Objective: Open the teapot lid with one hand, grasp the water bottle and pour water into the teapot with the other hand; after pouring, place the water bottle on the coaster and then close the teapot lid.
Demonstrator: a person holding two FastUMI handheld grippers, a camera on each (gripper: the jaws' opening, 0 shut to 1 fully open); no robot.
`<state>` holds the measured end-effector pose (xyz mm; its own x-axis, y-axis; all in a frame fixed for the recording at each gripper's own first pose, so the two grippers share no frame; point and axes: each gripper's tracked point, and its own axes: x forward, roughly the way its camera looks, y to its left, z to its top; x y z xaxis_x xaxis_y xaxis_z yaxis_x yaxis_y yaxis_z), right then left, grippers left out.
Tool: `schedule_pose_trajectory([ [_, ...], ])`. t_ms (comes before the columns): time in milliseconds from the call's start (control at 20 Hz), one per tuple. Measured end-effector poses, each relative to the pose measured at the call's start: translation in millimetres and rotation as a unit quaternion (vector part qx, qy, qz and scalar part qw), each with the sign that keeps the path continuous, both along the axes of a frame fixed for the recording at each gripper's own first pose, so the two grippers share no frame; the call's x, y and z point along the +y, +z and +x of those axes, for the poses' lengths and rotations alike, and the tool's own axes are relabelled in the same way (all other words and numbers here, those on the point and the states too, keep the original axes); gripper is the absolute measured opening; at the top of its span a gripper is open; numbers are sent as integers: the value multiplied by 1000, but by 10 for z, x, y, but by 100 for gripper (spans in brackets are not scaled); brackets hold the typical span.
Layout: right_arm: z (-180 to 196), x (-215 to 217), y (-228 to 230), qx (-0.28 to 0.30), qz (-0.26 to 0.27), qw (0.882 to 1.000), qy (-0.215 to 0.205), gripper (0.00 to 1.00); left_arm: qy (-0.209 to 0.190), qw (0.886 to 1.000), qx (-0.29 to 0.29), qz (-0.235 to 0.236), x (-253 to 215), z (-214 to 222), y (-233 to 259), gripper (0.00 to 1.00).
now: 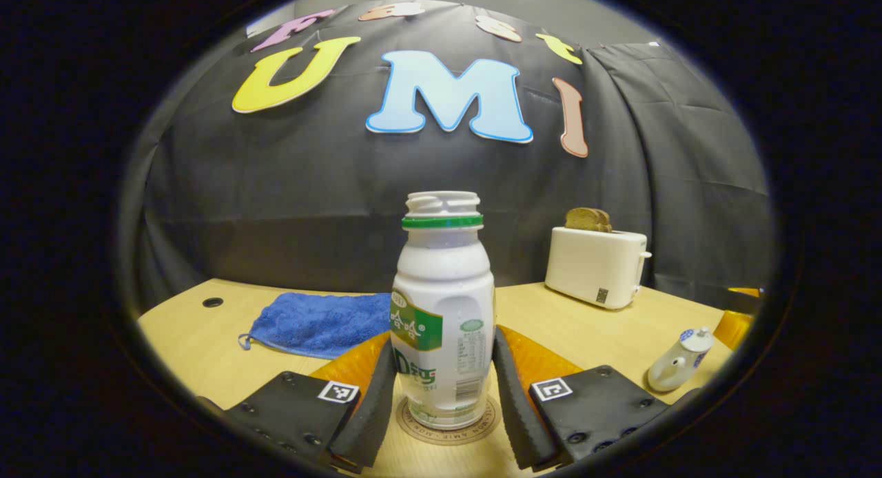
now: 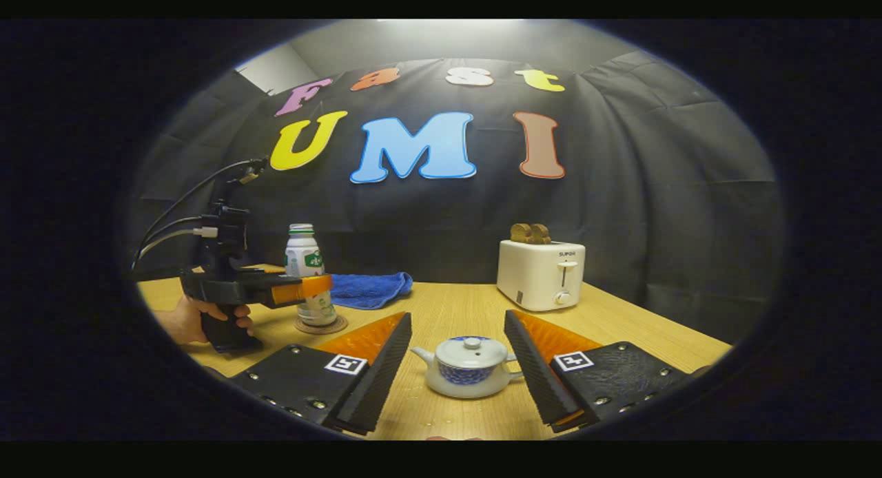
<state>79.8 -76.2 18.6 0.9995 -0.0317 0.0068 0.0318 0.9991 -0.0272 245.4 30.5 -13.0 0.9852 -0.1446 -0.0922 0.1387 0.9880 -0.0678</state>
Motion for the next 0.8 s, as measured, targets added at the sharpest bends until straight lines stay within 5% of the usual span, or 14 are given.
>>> schedule_pose_trajectory([
  [350,3,-4,-6,1,0,1000,0,83,3,1000,6,17,-22,10,-58,100],
  [400,11,4,-15,1,-1,1000,1,83,14,1000,4,19,24,-8,-59,94],
  [450,7,11,-20,1,-1,1000,4,83,19,1000,3,20,53,-15,-58,100],
  [800,8,48,-25,1,-4,1000,10,83,20,1000,-13,20,57,-251,77,100],
])
